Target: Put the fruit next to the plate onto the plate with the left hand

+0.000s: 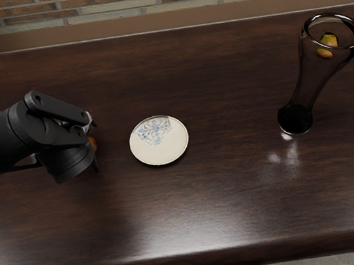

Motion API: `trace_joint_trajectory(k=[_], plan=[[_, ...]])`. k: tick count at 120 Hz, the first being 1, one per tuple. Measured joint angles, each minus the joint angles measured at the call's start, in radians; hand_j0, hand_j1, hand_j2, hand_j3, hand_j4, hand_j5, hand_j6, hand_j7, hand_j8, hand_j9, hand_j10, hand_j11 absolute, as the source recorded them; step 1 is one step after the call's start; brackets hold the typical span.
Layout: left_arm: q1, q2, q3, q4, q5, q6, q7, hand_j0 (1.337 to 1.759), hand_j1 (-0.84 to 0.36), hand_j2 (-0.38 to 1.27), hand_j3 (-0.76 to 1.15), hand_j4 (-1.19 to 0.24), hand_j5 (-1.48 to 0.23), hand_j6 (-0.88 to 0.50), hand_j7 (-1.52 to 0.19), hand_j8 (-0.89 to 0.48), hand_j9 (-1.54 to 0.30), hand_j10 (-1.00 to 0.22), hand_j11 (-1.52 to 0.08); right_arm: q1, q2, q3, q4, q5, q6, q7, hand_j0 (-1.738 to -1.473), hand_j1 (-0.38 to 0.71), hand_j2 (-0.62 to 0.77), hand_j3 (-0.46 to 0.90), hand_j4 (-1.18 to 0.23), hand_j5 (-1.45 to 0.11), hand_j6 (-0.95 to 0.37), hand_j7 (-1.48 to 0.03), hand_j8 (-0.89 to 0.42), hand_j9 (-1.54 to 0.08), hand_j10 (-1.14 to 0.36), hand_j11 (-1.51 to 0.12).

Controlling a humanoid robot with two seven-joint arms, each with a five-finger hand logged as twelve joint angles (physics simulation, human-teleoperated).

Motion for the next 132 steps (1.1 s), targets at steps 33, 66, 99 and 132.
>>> trace_joint_trajectory(k=[33,66,99,132], plan=[[0.014,-0.001,0.013,0.032,0.003,0.0,-0.001,1.658,0.0,0.06,0.0,-0.29,-0.38,-0.29,-0.38,-0.29,-0.38,-0.29,-0.38,0.0,0.0,0.0,0.0,0.0,-0.001,0.0,-1.658,-0.35,0.0,0.0,0.0,0.0,0.0,0.0,0.0,0.0,0.0,0.0],[0.033,-0.025,0.014,0.046,0.004,0.032,0.0,1.658,-0.05,0.07,0.0,-0.33,-0.43,-0.33,-0.43,-0.33,-0.43,-0.33,-0.43,0.0,0.0,0.0,0.0,0.0,-0.001,0.0,-1.658,-0.35,0.0,0.0,0.0,0.0,0.0,0.0,0.0,0.0,0.0,0.0],[0.042,-0.029,0.014,0.047,0.004,0.045,0.0,1.658,-0.06,0.07,0.0,-0.34,-0.44,-0.34,-0.44,-0.34,-0.44,-0.34,-0.44,0.0,0.0,0.0,0.0,0.0,0.0,0.0,-1.658,-0.35,0.0,0.0,0.0,0.0,0.0,0.0,0.0,0.0,0.0,0.0],[0.04,-0.03,0.014,0.047,0.003,0.046,-0.001,1.658,-0.11,0.08,0.0,-0.38,-0.5,-0.38,-0.5,-0.38,-0.5,-0.38,-0.5,0.0,0.0,0.0,0.0,0.0,0.0,0.0,-1.658,-0.35,0.0,0.0,0.0,0.0,0.0,0.0,0.0,0.0,0.0,0.0]])
